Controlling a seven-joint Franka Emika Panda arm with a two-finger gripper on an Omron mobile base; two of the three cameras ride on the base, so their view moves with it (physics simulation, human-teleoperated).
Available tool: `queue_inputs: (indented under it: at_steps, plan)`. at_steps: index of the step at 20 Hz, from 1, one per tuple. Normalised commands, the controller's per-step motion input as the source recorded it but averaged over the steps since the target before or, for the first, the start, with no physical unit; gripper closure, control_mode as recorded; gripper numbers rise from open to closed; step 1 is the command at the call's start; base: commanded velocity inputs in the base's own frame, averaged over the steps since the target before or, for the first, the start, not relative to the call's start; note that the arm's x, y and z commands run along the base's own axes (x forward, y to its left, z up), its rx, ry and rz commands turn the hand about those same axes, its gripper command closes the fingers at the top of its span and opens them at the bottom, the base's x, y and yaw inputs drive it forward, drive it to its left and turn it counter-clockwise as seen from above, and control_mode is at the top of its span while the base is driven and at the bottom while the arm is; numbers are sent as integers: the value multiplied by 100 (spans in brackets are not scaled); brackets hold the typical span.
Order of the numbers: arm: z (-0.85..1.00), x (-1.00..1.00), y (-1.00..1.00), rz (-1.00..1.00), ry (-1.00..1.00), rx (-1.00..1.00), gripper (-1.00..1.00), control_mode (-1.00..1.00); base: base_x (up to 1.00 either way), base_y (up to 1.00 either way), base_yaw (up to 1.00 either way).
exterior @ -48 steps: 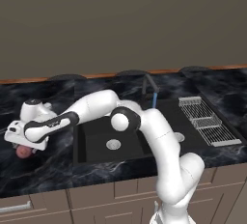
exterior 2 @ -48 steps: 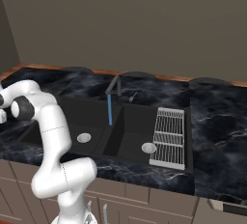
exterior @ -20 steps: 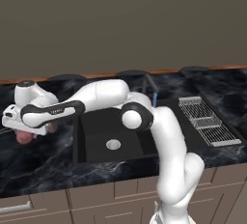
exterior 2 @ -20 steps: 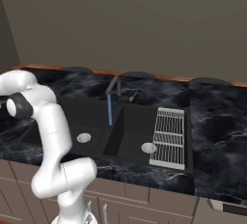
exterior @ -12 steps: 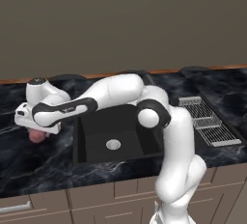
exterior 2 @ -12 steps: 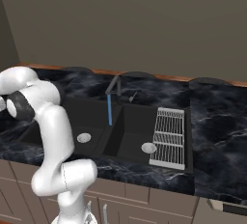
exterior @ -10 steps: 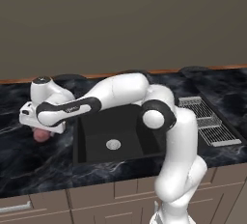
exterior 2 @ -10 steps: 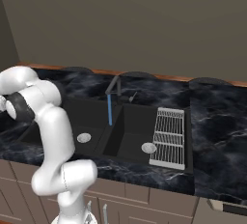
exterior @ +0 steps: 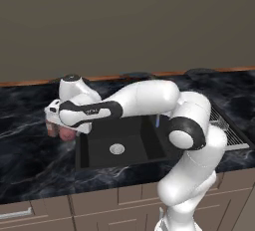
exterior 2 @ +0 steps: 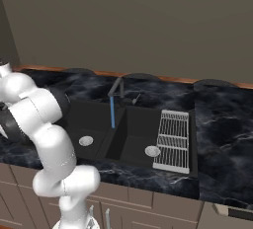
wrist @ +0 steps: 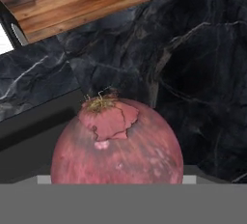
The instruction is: Turn on the sink faucet. Then move the onion from the counter to the sink. Turn off the sink. Move the vegetable from the sink to the pot next to the stove. Finally move the pot to the rear right burner.
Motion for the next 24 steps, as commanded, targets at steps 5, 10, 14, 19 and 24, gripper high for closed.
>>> queue_inputs:
  at_steps: [5, 10, 14, 19, 24]
  plan:
    - [0, 0, -73, -6, 0, 0, 100, -100, 0, 0, 0]
    - [0, 2, -65, 0, 0, 0, 100, -100, 0, 0, 0]
    - [0, 2, -59, 0, 0, 0, 100, -100, 0, 0, 0]
    - [0, 3, -57, 0, 0, 0, 100, -100, 0, 0, 0]
    - [0, 10, -42, 8, 0, -4, 100, -100, 0, 0, 0]
